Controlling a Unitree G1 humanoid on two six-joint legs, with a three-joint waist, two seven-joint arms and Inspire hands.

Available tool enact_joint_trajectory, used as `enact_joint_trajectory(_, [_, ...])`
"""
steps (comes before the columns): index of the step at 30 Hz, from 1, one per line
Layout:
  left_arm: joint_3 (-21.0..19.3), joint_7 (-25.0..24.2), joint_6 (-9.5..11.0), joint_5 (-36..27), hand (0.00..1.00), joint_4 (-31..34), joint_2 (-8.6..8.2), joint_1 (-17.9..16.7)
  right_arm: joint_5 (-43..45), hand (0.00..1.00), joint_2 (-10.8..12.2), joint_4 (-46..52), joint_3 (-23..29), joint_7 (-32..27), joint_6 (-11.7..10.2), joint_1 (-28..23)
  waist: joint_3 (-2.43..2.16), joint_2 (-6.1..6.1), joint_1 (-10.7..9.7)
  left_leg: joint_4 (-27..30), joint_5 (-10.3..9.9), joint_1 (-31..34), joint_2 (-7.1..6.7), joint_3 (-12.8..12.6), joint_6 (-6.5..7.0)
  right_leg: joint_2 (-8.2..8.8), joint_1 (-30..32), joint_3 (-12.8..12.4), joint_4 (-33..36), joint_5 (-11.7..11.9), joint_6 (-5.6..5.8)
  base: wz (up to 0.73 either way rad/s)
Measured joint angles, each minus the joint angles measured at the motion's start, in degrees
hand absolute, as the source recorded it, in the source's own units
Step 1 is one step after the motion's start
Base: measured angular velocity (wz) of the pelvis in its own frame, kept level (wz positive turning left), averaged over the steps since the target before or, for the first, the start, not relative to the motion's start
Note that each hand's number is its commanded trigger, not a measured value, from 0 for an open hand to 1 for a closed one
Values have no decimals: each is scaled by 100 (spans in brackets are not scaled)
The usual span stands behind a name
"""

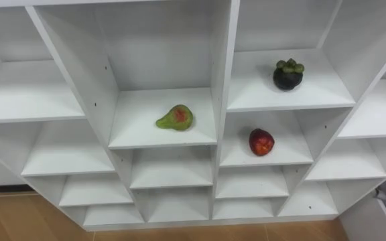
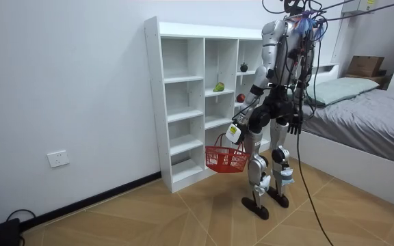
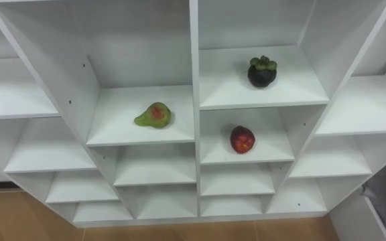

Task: Collect fruits from the closet

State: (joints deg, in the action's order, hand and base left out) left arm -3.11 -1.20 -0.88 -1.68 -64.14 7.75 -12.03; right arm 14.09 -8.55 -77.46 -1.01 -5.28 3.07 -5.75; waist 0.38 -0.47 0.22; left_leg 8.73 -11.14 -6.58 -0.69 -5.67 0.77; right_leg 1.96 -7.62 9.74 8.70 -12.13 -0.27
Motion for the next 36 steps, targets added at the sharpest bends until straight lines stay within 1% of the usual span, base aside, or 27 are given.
enact_joint_trajectory(17, [-5, 65, 0, 9, 100, 0, 0, 0, -2, 0, 0, 131, 13, -81, -4, -23, -2, -35, 5, -1, 0, 0, 1, -15, 0, -3, 2, -16, -3, -1, 1, 0])
enact_joint_trajectory(23, [-7, 65, 8, 8, 100, 2, 2, 20, -13, 0, -13, 434, 65, -223, -112, -75, -8, -58, 13, -4, 0, 27, 1, -35, 0, -3, 41, -35, 1, -2, 1, 0])
enact_joint_trajectory(24, [-6, 57, 15, 9, 100, 2, 6, 29, -38, 0, -15, 587, 71, -226, -124, -88, -9, -63, 13, -3, 0, 37, 2, -40, 0, -2, 54, -38, 1, -2, 1, 0])
enact_joint_trajectory(26, [-6, 48, 48, 8, 100, 2, 11, 66, -139, 0, -14, 800, 72, -242, -222, -103, -8, -78, 16, -2, 0, 53, 2, -42, 0, -2, 71, -36, -1, -2, 1, 0])
enact_joint_trajectory(27, [-6, 42, 96, 8, 100, 2, 12, 84, -305, 0, -9, 935, 70, -268, -287, -102, -10, -92, 21, -2, 0, 57, 1, -43, 0, -2, 76, -34, -1, -2, 1, 0])
enact_joint_trajectory(29, [-5, 43, 140, 0, 100, 2, 15, 133, -576, 0, -6, 1309, 65, -301, -339, -167, -8, -106, 23, -2, 0, 63, 2, -46, 0, -3, 81, -38, -8, -2, 1, 0])
enact_joint_trajectory(31, [-3, 55, 172, 5, 100, 65, 10, 155, -657, 0, -6, 1855, 59, -355, -448, -290, -16, -113, 23, 5, 0, 98, 2, -46, 0, -5, 112, -38, -7, 0, 0, 0])
enact_joint_trajectory(33, [-1, 62, 227, 7, 100, 262, -3, 122, -661, 0, 3, 2627, 32, -405, -566, -490, -25, -113, 28, 5, 0, 110, 3, -48, 0, -8, 124, -45, -4, 2, -2, 0])
enact_joint_trajectory(34, [-1, 61, 250, 6, 100, 308, -8, 115, -650, 0, 8, 2841, 29, -408, -567, -545, -25, -113, 27, 5, 0, 113, 3, -50, 0, -8, 128, -51, -6, 2, -2, 0])
enact_joint_trajectory(36, [1, 55, 346, 7, 100, 416, -19, 129, -605, 0, 30, 3912, -7, -426, -596, -837, -51, -62, 24, 5, 0, 145, 5, -72, 0, -11, 165, -81, 6, 6, -5, -6])
